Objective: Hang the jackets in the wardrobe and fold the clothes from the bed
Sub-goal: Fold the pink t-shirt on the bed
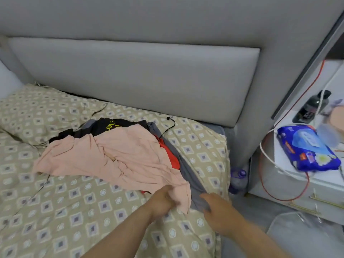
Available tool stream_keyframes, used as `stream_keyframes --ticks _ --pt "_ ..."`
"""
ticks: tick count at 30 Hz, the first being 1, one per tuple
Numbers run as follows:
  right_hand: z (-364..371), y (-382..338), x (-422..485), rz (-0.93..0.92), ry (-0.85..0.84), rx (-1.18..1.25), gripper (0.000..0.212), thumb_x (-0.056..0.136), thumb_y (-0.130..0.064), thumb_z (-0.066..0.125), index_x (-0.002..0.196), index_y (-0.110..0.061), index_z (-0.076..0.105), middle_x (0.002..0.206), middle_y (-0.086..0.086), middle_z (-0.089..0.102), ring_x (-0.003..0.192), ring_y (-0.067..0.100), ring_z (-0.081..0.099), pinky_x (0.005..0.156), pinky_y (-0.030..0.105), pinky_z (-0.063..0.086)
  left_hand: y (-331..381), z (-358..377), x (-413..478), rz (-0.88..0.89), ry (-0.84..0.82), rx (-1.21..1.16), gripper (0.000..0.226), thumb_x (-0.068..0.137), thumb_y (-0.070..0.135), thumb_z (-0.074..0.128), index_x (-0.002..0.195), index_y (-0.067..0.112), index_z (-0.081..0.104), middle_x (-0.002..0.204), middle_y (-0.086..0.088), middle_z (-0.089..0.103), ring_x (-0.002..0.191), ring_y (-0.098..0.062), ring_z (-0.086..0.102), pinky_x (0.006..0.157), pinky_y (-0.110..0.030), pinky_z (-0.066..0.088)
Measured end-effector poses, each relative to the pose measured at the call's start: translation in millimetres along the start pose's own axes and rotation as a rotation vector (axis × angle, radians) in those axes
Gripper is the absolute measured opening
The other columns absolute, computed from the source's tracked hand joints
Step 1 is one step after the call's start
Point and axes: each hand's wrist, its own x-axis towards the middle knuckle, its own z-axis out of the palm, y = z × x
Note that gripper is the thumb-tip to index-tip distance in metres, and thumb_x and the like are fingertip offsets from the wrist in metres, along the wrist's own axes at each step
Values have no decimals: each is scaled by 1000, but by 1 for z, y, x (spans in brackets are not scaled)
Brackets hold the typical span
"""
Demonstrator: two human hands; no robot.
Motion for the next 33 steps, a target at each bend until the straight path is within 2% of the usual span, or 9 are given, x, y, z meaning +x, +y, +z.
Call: stream_keyframes --ticks 3,6,10,16,19,23,28,31,33 --pt "40 17 10 -77 44 -44 54 103 -20 39 154 -22 24 158 -2 25 143 22 30 115 31 28 -30 33 30 45 45 -94 66 77 34 76 133 39 40 133 -7 40 107 -23 56 83 -30 57" --pt "81 36 16 -133 62 -199 60 97 -22 42 154 -27 23 160 -3 19 146 25 23 115 37 31 -53 59 52 113 152 237 70 80 29 67 142 23 37 133 -10 27 116 -30 51 94 -24 45" --pt "125 54 11 -96 152 -204 61 98 -19 40 156 -24 21 164 0 12 151 23 15 120 33 22 -76 73 62 268 458 376 16 93 18 50 100 11 63 101 -8 50 94 -33 58 78 -34 44" --pt "160 35 -56 -20 360 -18 54 101 -29 44 153 -25 29 154 -3 35 139 16 38 111 25 30 -76 70 -18 504 400 107 35 102 18 42 68 17 37 70 2 43 72 -20 44 63 -36 27" --pt "171 -7 -91 39 519 585 44 97 -51 46 132 -25 52 123 -6 55 110 12 55 96 27 42 -94 70 -108 610 141 -137 34 90 29 49 60 25 35 57 9 37 57 -10 37 59 -32 30" --pt "210 -76 -121 120 278 1554 35 102 -43 47 116 -14 59 109 10 70 101 28 65 87 40 52 -146 85 -210 646 -303 -133 29 74 45 58 53 28 49 50 15 43 54 -2 41 53 -24 30" --pt "273 -111 -145 263 372 1064 53 77 -7 61 129 -14 62 117 6 64 101 20 64 76 28 55 -208 71 -264 630 -475 -193 24 79 38 66 65 19 60 57 3 49 57 -7 47 55 -21 32" --pt "289 -120 -172 247 275 934 32 75 -1 56 92 -19 74 86 1 69 69 7 63 61 17 49 -253 54 -235 367 -7 -513 17 89 14 68 75 5 66 58 -10 58 53 -20 55 48 -26 44" --pt "299 -124 -189 217 233 743 37 80 -1 57 93 -32 73 102 -7 71 86 4 63 71 13 47 -281 48 -209 162 178 -511 22 77 16 79 73 6 60 66 -10 60 68 -26 59 65 -39 52"
